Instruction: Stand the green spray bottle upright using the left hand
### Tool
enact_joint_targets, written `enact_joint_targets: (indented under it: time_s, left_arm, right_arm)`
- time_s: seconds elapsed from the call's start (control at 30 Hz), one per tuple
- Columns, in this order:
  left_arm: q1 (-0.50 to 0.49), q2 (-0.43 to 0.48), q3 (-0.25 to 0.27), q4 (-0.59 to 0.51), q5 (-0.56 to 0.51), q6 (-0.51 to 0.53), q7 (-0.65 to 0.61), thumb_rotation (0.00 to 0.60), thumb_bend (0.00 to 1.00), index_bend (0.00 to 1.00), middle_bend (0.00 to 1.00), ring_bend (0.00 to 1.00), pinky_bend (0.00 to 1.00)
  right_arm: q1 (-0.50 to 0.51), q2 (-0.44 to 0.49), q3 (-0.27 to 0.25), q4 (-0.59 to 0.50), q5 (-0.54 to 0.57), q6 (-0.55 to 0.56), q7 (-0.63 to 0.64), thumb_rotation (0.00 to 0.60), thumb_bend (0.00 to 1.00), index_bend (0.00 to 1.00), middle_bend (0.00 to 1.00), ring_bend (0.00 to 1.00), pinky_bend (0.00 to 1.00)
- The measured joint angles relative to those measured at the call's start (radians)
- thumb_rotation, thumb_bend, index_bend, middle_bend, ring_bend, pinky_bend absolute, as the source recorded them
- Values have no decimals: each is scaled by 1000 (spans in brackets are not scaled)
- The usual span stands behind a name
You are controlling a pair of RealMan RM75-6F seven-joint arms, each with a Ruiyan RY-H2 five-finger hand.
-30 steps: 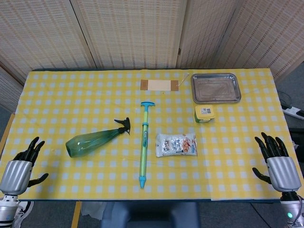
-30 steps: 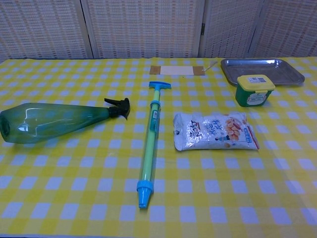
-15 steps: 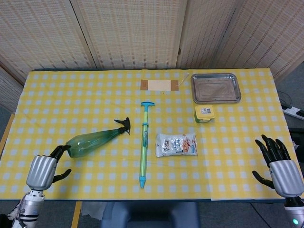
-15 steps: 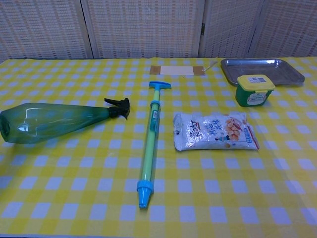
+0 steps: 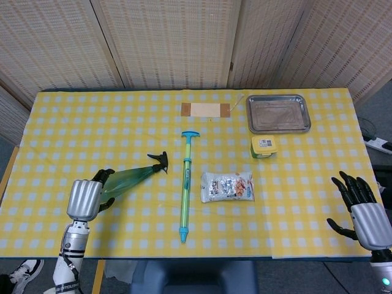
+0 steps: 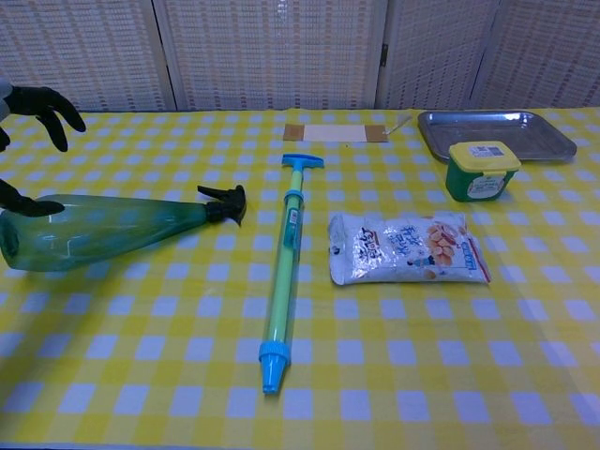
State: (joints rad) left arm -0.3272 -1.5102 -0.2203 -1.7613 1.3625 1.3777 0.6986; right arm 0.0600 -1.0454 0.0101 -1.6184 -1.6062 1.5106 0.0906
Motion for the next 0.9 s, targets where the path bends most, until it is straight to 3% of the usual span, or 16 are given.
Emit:
enact_joint_targets:
  time_s: [0.23, 0.63, 0.9]
  left_arm:
    - [-95, -133, -44, 22, -141, -42, 166, 600, 109, 346, 444, 1000, 1000]
    - [-209, -216, -131, 143, -284, -86, 160, 600, 109, 352, 444, 1000, 1000]
    - [-301, -281, -151, 222, -383, -146, 180, 600, 109, 351, 444, 1000, 1000]
  right_arm:
    - [11, 24, 5, 12, 12, -20, 88, 600, 240, 0, 0, 7, 0]
    - [29, 50, 22, 39, 65, -69, 188, 600, 240, 0, 0, 7, 0]
    - [36, 63, 31, 55, 71, -74, 265, 600, 240, 0, 0, 10, 0]
